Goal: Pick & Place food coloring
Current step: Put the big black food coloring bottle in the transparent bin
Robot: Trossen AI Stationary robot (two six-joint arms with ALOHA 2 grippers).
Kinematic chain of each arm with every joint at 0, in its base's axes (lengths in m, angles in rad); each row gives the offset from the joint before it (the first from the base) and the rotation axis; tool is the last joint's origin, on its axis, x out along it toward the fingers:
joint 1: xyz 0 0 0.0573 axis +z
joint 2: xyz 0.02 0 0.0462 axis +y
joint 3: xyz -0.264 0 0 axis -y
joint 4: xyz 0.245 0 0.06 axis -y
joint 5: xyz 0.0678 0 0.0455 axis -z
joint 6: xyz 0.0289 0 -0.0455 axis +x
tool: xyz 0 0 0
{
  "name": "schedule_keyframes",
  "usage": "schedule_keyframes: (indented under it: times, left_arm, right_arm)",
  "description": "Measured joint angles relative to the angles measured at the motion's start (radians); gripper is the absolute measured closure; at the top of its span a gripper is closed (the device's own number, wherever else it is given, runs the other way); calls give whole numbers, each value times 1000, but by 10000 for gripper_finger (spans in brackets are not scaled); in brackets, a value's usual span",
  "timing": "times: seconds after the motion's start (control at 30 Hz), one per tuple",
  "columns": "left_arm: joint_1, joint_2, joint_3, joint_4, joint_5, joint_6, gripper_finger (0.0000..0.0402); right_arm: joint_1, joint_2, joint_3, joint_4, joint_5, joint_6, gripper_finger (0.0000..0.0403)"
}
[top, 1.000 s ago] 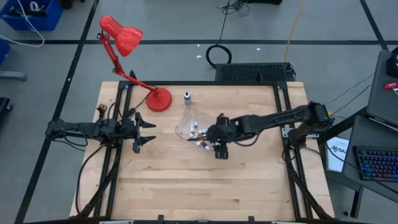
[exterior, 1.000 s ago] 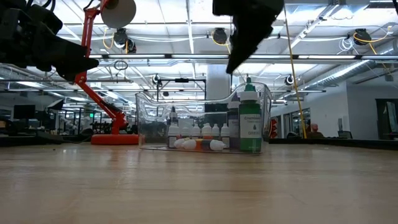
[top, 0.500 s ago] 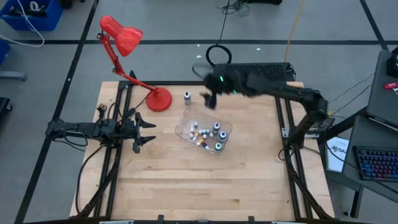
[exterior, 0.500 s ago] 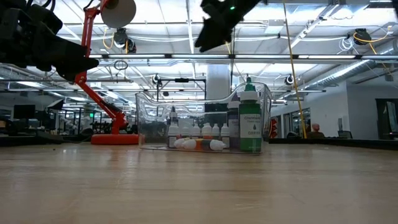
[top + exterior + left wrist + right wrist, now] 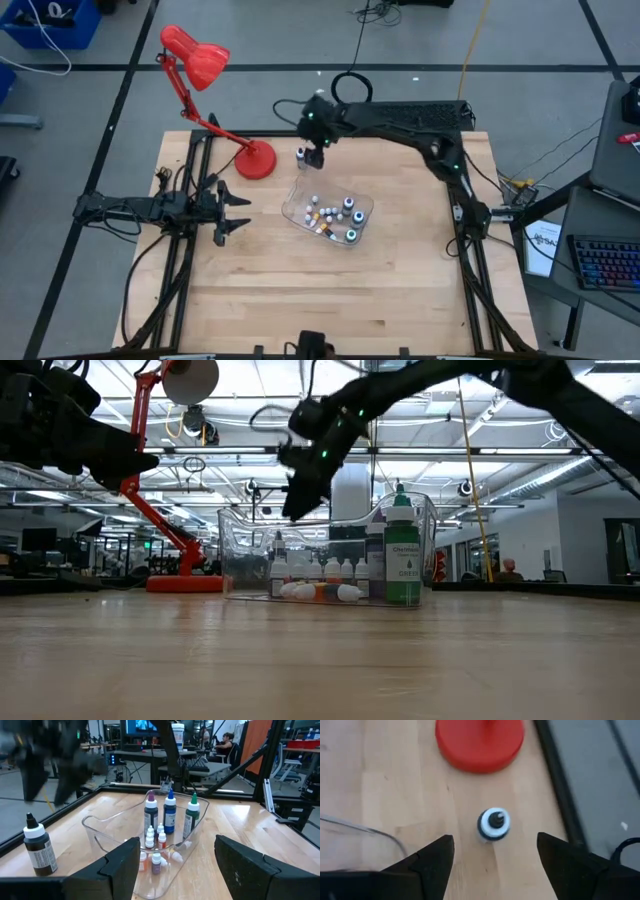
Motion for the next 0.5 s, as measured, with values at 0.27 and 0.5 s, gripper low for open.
schedule_keyframes:
  times: [0.27,0.5]
  left_arm:
    - [0,0,0,0,0,0,149]
    - [0,0,0,0,0,0,149]
  right_arm:
    - [-7,88,0,85,-4,-24,129]
    - [-12,99,1,126,-30,-21,130]
